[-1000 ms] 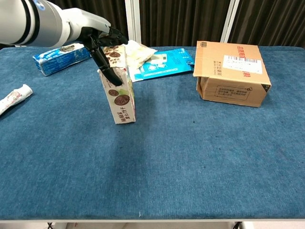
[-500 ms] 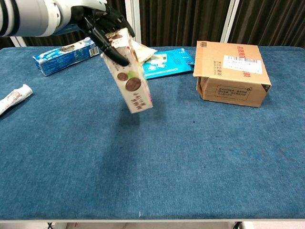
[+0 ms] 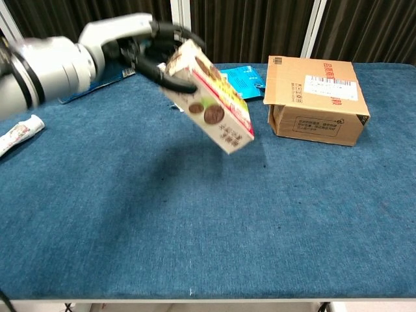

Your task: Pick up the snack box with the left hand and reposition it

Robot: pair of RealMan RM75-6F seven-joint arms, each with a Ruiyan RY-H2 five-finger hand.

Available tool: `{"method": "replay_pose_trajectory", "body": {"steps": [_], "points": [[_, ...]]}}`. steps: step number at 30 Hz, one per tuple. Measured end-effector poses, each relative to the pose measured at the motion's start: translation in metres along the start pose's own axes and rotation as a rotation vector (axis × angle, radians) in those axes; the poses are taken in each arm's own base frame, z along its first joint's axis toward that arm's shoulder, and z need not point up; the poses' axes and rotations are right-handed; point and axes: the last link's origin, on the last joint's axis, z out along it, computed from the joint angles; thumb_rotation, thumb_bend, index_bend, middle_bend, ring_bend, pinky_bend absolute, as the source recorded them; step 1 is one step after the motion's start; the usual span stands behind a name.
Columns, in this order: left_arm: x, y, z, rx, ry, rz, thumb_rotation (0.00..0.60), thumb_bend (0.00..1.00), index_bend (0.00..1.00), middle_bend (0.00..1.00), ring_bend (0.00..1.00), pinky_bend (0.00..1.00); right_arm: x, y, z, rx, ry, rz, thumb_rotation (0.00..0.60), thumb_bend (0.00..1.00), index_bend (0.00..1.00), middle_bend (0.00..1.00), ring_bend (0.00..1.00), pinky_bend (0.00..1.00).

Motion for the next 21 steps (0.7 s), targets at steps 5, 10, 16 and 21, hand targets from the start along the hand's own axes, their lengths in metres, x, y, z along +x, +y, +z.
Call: {"method": "replay_pose_trajectory", "body": {"steps": [5,10,16,21], "points": [[-0.017,-0.028,0.003,0.012,-0.003,-0.028,0.600,0.02,0.38,0.41,0.27,0.09,0.001,0.001,-0.001,-0.009,0.003,-0.004,0.600,0.10,0.00,0.00,0.00,0.00],[-0.024,-0.046,0.003,0.029,-0.012,-0.021,0.600,0.00,0.35,0.37,0.23,0.05,0.000,0.001,-0.002,-0.014,0.000,-0.002,0.600,0.10,0.00,0.00,0.00,0.00],[-0.018,-0.058,-0.003,0.047,-0.046,0.049,0.600,0.00,0.14,0.17,0.06,0.00,0.000,0.000,-0.001,-0.016,-0.003,0.001,0.600,0.10,0.00,0.00,0.00,0.00],[-0.013,-0.065,-0.006,0.071,-0.062,0.111,0.600,0.00,0.04,0.10,0.01,0.00,-0.001,-0.001,0.000,-0.010,-0.006,0.003,0.600,0.10,0.00,0.00,0.00,0.00]]}}
